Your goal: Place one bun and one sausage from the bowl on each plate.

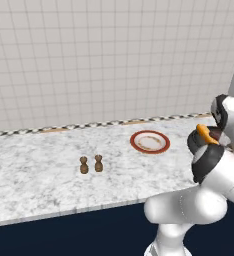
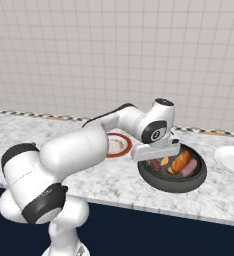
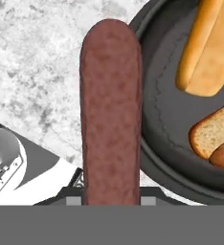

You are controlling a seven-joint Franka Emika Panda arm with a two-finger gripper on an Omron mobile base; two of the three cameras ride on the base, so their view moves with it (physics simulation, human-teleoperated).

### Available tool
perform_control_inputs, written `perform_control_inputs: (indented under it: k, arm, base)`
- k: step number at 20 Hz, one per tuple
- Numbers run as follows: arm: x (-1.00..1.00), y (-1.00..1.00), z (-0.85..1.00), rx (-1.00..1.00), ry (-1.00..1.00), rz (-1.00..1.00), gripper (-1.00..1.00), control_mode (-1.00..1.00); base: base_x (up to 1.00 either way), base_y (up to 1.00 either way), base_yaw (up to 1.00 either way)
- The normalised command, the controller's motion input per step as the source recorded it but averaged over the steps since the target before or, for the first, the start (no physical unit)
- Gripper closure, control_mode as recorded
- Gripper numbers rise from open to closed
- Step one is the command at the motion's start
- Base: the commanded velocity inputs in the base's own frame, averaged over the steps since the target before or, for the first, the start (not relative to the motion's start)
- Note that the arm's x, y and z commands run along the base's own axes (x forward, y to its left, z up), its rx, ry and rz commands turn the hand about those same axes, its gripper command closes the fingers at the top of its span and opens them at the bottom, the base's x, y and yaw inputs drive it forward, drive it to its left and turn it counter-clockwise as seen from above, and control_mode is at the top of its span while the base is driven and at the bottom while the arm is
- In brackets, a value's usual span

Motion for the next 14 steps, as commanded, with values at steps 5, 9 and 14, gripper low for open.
perform_control_inputs:
  k: [5,9,14]
  arm:
    - [0.05,1.00,0.14,-0.10,-0.09,-0.31,1.00,-1.00]
    - [0.28,1.00,0.17,-0.07,-0.03,-0.35,1.00,-1.00]
    - [0.58,0.73,0.11,-0.03,0.00,-0.30,1.00,-1.00]
  base:
    - [0.00,0.00,0.00]
    - [0.00,0.00,0.00]
    - [0.00,0.00,0.00]
